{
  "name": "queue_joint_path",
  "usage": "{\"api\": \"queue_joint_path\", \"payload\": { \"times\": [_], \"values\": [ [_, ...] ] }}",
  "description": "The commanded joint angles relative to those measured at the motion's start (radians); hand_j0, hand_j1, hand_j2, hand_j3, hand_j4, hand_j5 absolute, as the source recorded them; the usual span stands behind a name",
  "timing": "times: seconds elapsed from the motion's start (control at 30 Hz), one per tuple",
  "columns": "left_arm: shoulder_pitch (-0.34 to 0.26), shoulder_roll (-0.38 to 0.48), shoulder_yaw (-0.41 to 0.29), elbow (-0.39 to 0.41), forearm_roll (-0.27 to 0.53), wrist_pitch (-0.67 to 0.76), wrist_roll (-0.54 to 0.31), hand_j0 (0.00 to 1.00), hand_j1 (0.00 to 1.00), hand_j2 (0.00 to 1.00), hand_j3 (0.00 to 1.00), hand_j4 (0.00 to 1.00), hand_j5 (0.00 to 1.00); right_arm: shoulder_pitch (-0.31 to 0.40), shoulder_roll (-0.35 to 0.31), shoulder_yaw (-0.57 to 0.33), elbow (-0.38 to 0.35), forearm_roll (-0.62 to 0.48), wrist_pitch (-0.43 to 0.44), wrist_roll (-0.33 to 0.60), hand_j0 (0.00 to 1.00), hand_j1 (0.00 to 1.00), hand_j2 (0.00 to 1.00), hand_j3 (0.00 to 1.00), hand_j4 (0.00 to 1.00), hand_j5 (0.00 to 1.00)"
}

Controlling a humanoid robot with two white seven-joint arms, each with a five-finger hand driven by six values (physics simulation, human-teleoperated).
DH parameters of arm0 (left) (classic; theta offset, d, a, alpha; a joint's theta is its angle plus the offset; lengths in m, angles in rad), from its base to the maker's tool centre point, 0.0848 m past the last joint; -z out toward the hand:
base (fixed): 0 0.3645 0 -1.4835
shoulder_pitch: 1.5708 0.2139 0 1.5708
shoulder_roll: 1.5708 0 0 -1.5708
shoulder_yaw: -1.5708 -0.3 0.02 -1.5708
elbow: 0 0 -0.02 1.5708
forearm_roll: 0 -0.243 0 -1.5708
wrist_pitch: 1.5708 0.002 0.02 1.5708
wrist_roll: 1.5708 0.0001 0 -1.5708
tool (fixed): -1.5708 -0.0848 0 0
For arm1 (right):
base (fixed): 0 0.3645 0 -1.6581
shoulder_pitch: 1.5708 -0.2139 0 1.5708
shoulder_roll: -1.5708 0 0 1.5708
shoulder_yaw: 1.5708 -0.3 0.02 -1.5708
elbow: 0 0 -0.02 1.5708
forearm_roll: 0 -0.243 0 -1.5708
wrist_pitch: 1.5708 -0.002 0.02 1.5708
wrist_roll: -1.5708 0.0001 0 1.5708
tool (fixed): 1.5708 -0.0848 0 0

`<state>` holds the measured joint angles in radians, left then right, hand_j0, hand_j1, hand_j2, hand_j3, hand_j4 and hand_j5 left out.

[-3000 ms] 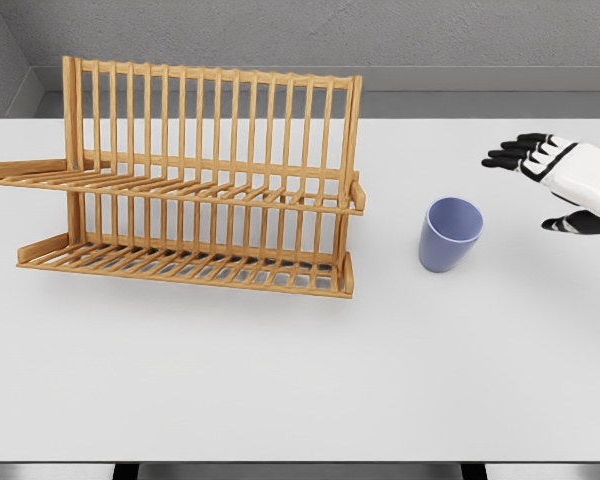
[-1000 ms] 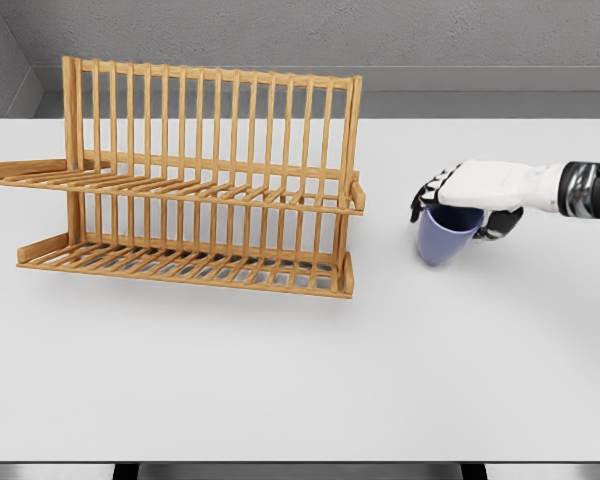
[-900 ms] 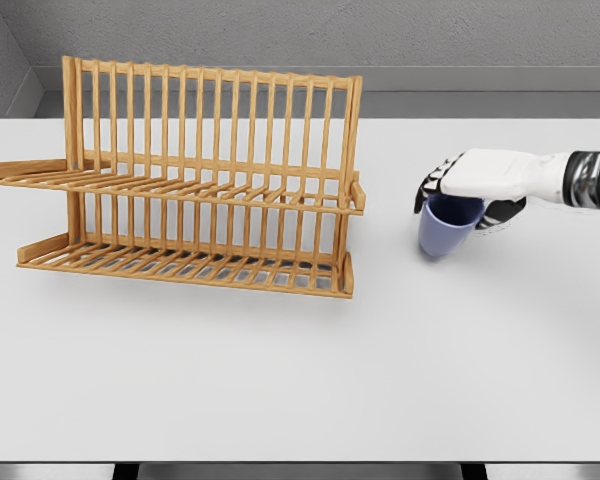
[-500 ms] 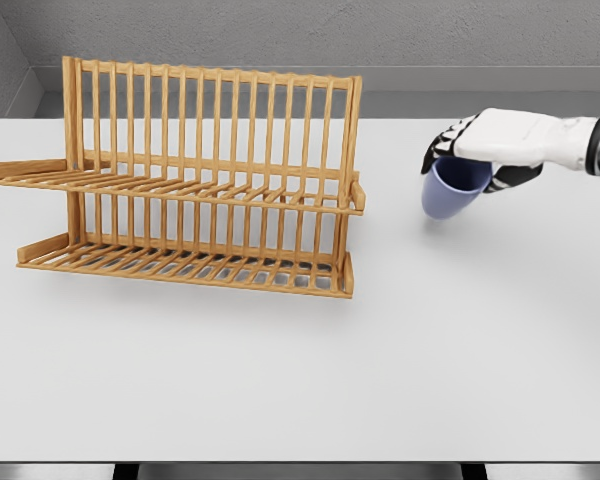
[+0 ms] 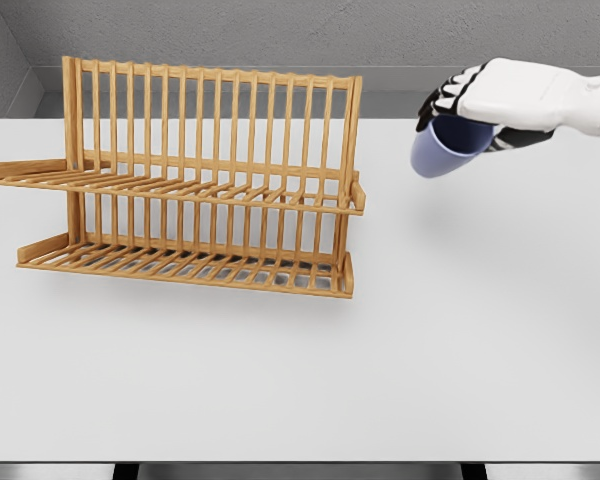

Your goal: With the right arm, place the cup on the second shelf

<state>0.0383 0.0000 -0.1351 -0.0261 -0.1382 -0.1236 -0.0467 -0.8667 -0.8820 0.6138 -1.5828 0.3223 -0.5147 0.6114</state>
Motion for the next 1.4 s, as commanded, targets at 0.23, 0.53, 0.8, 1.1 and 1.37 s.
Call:
{"api": "queue_joint_path", "payload": {
  "times": [0.23, 0.53, 0.8, 1.1, 1.37],
  "values": [
    [0.000, 0.000, 0.000, 0.000, 0.000, 0.001, 0.001, 1.00, 1.00, 1.00, 1.00, 1.00, 1.00, 0.000, -0.002, -0.022, -0.120, -0.006, 0.005, -0.001, 0.65, 0.65, 0.65, 0.65, 0.65, 0.65],
    [0.000, 0.000, 0.000, 0.000, 0.000, 0.001, -0.001, 1.00, 1.00, 1.00, 1.00, 1.00, 1.00, -0.017, 0.006, -0.028, -0.171, -0.008, 0.005, -0.001, 0.65, 0.65, 0.65, 0.65, 0.65, 0.65],
    [0.000, 0.000, 0.000, 0.000, 0.000, 0.001, -0.001, 1.00, 1.00, 1.00, 1.00, 1.00, 1.00, -0.041, 0.044, -0.011, -0.171, -0.016, -0.010, -0.001, 0.65, 0.65, 0.65, 0.65, 0.65, 0.65],
    [0.000, 0.000, 0.000, 0.000, 0.000, 0.001, 0.001, 1.00, 1.00, 1.00, 1.00, 1.00, 1.00, -0.086, 0.144, 0.030, -0.171, -0.017, -0.007, -0.001, 0.66, 0.66, 0.66, 0.66, 0.66, 0.66],
    [0.000, 0.000, 0.000, 0.000, 0.000, -0.001, 0.001, 1.00, 1.00, 1.00, 1.00, 1.00, 1.00, -0.069, 0.206, 0.052, -0.171, -0.016, 0.002, -0.001, 0.66, 0.66, 0.66, 0.66, 0.66, 0.66]
  ]
}}
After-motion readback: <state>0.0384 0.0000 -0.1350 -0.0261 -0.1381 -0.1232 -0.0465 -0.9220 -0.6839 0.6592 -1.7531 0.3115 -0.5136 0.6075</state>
